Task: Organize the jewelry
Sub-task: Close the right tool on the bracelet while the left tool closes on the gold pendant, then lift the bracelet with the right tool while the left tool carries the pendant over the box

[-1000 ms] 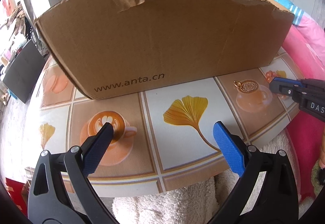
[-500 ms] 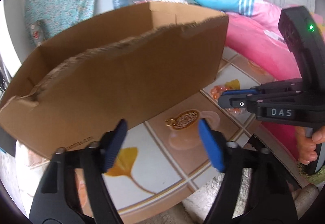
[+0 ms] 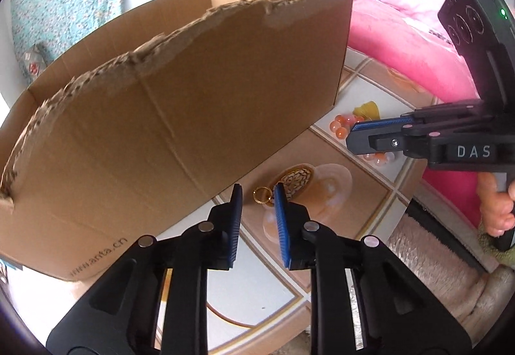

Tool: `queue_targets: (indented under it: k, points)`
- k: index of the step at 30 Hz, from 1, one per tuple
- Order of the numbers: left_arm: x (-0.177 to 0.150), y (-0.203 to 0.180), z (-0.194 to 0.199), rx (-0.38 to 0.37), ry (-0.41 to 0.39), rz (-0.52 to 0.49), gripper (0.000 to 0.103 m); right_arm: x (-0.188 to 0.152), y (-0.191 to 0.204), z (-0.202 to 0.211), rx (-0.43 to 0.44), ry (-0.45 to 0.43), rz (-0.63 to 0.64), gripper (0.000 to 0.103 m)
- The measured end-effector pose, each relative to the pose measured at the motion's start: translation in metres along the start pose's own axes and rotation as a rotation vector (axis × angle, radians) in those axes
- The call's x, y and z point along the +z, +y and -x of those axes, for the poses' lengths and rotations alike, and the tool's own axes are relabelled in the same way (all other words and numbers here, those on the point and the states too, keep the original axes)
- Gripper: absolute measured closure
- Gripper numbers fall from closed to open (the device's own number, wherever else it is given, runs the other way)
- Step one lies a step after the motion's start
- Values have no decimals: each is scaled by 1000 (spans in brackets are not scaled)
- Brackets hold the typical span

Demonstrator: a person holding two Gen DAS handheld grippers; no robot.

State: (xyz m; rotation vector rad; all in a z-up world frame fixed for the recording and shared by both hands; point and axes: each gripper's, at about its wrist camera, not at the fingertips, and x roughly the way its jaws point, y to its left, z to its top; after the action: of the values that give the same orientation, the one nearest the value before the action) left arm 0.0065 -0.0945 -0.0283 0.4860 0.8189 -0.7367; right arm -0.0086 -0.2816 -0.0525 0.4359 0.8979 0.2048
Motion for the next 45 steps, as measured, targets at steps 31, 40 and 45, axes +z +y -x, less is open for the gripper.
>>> queue_targets:
  k: [31,40,45]
  points:
    - [-4,15,63,-20,-115,89,94,-1,47,-2,-284,44,188,93]
    - [9,45,123,-33,-255,179,94,7,-38,56,135,-97,-340,93]
    - [27,71,143,-25,-304,210,94,14,-58,84,215,-207,-428,93]
